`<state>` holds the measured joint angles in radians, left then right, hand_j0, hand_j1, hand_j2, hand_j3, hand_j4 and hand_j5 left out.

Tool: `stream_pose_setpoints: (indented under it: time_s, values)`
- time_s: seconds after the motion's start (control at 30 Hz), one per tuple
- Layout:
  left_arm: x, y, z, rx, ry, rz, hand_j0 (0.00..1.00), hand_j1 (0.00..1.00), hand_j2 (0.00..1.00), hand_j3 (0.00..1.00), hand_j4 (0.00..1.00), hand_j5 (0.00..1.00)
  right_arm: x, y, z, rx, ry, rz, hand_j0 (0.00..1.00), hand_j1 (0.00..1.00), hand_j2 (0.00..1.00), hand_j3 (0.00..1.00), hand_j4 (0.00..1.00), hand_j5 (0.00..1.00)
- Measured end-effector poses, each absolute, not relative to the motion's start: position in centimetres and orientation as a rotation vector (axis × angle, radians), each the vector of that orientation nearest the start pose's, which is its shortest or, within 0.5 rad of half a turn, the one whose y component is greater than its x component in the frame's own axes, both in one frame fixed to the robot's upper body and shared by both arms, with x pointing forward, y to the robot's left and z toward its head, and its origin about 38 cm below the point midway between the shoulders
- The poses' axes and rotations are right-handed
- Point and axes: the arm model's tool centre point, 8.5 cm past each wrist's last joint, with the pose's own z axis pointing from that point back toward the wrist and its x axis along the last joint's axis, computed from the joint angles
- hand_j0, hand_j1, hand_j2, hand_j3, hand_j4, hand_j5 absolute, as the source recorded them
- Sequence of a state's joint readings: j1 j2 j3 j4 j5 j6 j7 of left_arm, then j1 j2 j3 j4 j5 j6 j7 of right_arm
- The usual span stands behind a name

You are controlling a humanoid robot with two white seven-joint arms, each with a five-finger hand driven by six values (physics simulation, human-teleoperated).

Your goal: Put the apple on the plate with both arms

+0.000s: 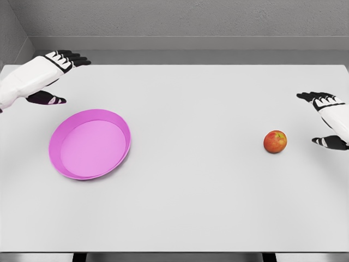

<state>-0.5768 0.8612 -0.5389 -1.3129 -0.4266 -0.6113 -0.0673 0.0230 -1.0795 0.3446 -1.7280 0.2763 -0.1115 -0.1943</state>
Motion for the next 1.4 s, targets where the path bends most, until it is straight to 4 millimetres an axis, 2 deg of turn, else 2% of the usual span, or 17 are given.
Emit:
stream_pose_setpoints:
  time_s: [0.2, 0.43, 0.5, 0.7, 0.8, 0.9, 1.0, 1.2, 1.4]
  values:
    - [44.5, 36.3, 22.6, 0.659, -1.678, -1.727, 1.00, 1.00, 1.00, 1.00, 1.00, 1.00, 34.4, -39.4, 18.4, -0.789, -1.492, 1.352, 1.00, 1.00, 1.00, 1.00, 1.00, 1.00]
    - [44.4, 36.2, 22.5, 0.654, -1.665, -1.744, 1.00, 1.00, 1.00, 1.00, 1.00, 1.00, 35.2, -37.4, 18.4, -0.582, -1.341, 1.594, 1.00, 1.00, 1.00, 1.00, 1.00, 1.00]
    - [44.4, 36.1, 22.5, 0.653, -1.664, -1.748, 1.00, 1.00, 1.00, 1.00, 1.00, 1.00, 35.8, -36.6, 18.9, -0.550, -1.329, 1.642, 1.00, 1.00, 1.00, 1.00, 1.00, 1.00]
    - [44.4, 36.1, 22.5, 0.653, -1.663, -1.751, 1.00, 1.00, 1.00, 1.00, 1.00, 1.00, 35.0, -35.5, 16.3, -0.444, -1.242, 1.691, 1.00, 1.00, 1.00, 1.00, 1.00, 1.00]
    - [44.4, 36.1, 22.5, 0.652, -1.663, -1.751, 1.00, 1.00, 1.00, 1.00, 1.00, 1.00, 36.5, -35.3, 18.0, -0.481, -1.235, 1.699, 1.00, 1.00, 1.00, 1.00, 1.00, 1.00]
    - [44.4, 36.1, 22.5, 0.652, -1.664, -1.750, 1.00, 1.00, 1.00, 1.00, 1.00, 1.00, 37.0, -35.1, 18.2, -0.480, -1.199, 1.701, 1.00, 1.00, 1.00, 1.00, 1.00, 1.00]
    - [44.4, 36.0, 22.5, 0.652, -1.664, -1.750, 1.00, 1.00, 1.00, 1.00, 1.00, 1.00, 38.5, -34.4, 19.3, -0.506, -1.181, 1.698, 1.00, 1.00, 1.00, 1.00, 1.00, 1.00]
    - [44.4, 36.0, 22.5, 0.653, -1.665, -1.749, 1.00, 1.00, 1.00, 1.00, 1.00, 1.00, 38.0, -33.8, 15.3, -0.423, -1.062, 1.702, 1.00, 1.00, 1.00, 1.00, 1.00, 1.00]
    - [44.5, 36.1, 22.6, 0.656, -1.666, -1.750, 1.00, 1.00, 1.00, 1.00, 1.00, 1.00, 39.1, -34.1, 16.2, -0.465, -1.047, 1.673, 1.00, 1.00, 1.00, 1.00, 1.00, 1.00]
